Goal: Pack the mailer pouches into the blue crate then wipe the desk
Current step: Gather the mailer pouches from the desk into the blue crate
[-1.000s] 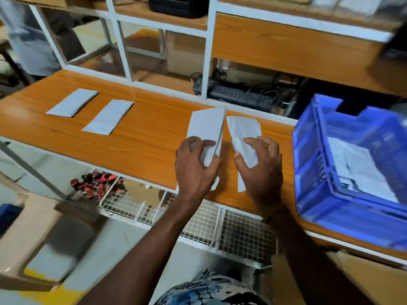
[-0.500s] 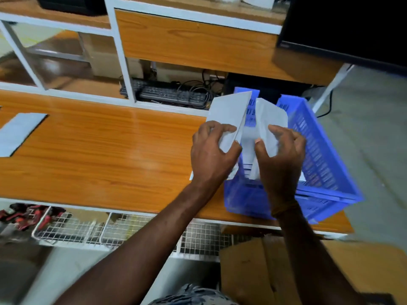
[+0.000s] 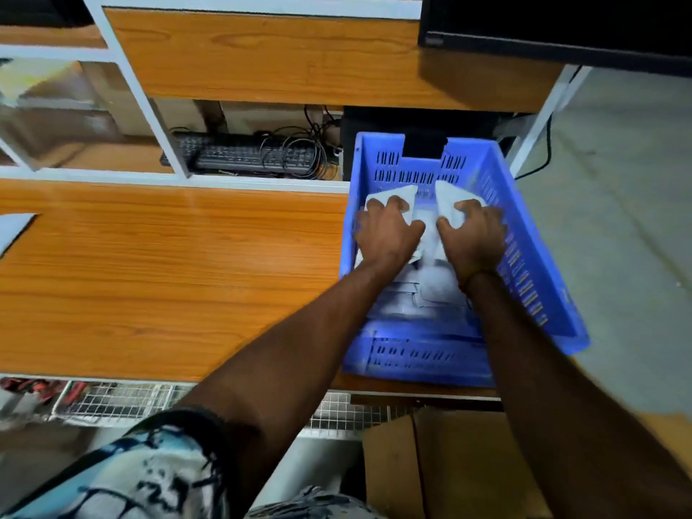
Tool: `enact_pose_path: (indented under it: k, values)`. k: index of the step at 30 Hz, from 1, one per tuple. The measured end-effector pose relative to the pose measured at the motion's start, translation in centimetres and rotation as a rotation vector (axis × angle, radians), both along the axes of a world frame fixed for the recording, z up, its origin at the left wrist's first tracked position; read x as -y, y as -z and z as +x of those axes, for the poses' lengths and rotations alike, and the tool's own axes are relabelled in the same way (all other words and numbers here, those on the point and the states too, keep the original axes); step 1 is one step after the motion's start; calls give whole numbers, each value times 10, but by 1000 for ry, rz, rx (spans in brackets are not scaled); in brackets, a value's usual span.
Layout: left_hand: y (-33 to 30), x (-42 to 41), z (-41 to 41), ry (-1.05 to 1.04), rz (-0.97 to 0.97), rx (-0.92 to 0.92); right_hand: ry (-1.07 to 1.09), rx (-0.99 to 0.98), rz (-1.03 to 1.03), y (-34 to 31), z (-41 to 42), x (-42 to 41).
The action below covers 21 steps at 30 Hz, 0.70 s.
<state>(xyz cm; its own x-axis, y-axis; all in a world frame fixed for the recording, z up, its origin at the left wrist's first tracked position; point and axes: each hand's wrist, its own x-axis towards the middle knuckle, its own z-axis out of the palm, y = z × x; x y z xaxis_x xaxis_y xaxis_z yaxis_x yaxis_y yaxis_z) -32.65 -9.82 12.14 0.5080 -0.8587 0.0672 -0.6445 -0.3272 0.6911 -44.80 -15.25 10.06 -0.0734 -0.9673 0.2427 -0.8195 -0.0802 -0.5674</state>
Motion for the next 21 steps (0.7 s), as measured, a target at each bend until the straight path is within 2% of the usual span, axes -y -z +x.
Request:
enact_pose_path:
  k: [6,12,17,21]
  values:
    - [36,16,1,48,226,98,-75,-183,195,23,7,18]
    - [46,22,7,114,353,96,-176,-137,331,35,6,19]
    - [33,13,19,133,208,4,-107,29,146,11,12,5]
    - [-3,-21,38,194,-135,-41,-165,268,-121,-12,30,-28]
